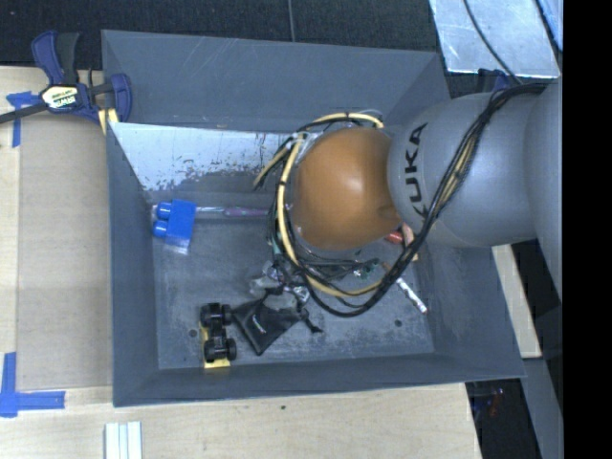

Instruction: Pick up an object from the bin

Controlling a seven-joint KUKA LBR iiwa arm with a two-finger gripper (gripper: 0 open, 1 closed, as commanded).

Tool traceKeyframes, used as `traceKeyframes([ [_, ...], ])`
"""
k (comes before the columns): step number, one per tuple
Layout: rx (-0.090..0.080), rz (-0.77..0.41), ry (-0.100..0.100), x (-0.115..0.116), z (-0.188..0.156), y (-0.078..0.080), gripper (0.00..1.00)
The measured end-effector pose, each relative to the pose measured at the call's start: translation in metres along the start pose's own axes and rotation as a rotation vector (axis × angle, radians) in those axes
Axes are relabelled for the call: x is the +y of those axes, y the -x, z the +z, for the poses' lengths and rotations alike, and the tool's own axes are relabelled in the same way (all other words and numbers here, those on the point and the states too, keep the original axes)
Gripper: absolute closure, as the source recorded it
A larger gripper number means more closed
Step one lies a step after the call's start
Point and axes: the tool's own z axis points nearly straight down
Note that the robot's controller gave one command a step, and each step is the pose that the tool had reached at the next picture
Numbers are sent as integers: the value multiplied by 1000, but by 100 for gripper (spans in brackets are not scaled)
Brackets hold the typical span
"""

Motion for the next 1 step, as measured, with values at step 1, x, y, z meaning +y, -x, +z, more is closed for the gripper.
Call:
traceKeyframes([
  [1,4,1,5,1,-35,-1,100],
])
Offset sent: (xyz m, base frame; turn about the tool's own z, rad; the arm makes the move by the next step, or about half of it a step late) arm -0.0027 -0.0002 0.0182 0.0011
